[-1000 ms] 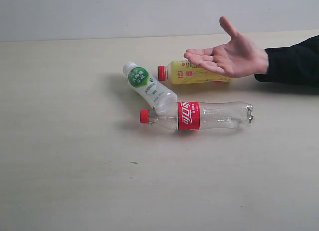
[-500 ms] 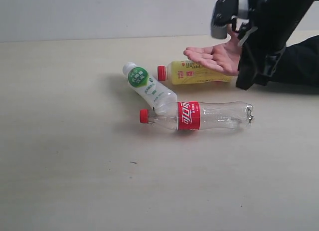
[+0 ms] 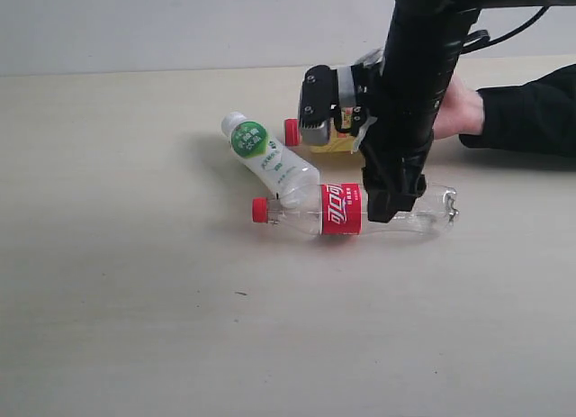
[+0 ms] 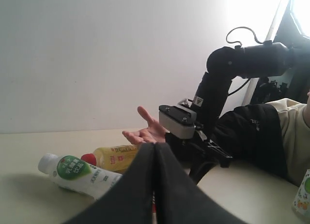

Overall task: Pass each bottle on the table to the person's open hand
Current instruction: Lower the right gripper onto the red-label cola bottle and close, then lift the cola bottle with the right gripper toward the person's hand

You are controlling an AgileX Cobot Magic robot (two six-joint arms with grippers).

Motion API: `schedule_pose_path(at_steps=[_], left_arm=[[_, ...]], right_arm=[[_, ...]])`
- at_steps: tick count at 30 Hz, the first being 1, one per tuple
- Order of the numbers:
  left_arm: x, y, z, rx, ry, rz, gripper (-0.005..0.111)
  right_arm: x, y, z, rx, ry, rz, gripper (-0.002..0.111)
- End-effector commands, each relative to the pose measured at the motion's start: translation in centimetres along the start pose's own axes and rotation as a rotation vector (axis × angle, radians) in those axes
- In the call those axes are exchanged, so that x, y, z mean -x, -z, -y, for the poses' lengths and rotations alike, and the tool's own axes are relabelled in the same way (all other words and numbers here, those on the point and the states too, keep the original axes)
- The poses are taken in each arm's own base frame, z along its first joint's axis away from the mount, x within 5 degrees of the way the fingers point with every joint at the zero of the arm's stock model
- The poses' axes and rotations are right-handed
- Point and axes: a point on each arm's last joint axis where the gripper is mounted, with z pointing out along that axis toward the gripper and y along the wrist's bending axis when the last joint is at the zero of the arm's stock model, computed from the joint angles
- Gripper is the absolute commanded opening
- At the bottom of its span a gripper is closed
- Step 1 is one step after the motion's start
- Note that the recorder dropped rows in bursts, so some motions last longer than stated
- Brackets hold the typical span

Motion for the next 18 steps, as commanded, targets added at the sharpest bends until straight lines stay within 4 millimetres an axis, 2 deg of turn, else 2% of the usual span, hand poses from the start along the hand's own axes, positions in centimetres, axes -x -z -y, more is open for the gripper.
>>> schedule_pose_path(at_steps=[1,7,18], left_arm=[[-0.1,0.0,0.0,-0.001,-0.001,0.003,0.0],[-0.1,0.0,0.0,-0.001,-0.001,0.003,0.0],[-0.1,0.0,0.0,-0.001,-0.001,0.003,0.0]], right_arm=[[0.9,-1.0,0.2,-0.052,0.055,-0.025,0.066],[1.1,-2.5,0.8,-0.074,0.088,-0.064,0.07],[1.9,-6.0,2.1,-0.108,0.091,-0.035,0.07]])
